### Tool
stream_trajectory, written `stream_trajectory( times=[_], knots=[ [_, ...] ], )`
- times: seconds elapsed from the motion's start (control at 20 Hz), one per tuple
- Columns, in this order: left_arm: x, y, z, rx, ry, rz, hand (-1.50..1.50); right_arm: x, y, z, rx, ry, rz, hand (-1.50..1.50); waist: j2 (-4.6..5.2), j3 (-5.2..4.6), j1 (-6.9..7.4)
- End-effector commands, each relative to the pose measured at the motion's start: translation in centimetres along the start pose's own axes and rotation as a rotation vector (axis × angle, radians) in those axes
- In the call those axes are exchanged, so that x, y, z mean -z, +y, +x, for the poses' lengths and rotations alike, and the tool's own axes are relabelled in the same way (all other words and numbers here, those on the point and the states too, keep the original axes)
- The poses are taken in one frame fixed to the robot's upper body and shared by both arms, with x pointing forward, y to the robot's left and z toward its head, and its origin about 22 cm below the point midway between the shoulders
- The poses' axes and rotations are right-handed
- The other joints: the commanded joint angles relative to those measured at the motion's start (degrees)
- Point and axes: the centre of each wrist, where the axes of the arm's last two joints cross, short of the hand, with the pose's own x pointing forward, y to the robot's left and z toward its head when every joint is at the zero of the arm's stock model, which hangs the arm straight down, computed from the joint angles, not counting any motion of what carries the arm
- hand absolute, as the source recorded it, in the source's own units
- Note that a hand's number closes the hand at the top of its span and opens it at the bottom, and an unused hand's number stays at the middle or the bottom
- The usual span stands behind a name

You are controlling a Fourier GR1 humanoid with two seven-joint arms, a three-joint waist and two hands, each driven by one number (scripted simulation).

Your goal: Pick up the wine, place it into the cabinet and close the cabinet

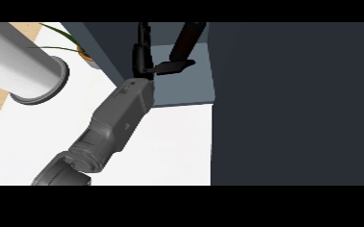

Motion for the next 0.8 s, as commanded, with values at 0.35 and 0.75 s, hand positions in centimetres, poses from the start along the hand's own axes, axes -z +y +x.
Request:
stream_trajectory(
  times=[0.35,0.75],
  knots=[
    [-3.5,2.3,-3.0,-0.097,0.07,0.062,-1.5,-0.5,1.2,1.3,0.009,-0.011,0.011,-1.5,-0.55,-0.21,-0.09],
    [-6.5,0.5,-2.5,-0.129,0.096,0.041,-1.5,-0.7,1.3,1.6,0.023,-0.028,-0.018,-1.5,-0.98,-0.18,1.29]
  ],
)
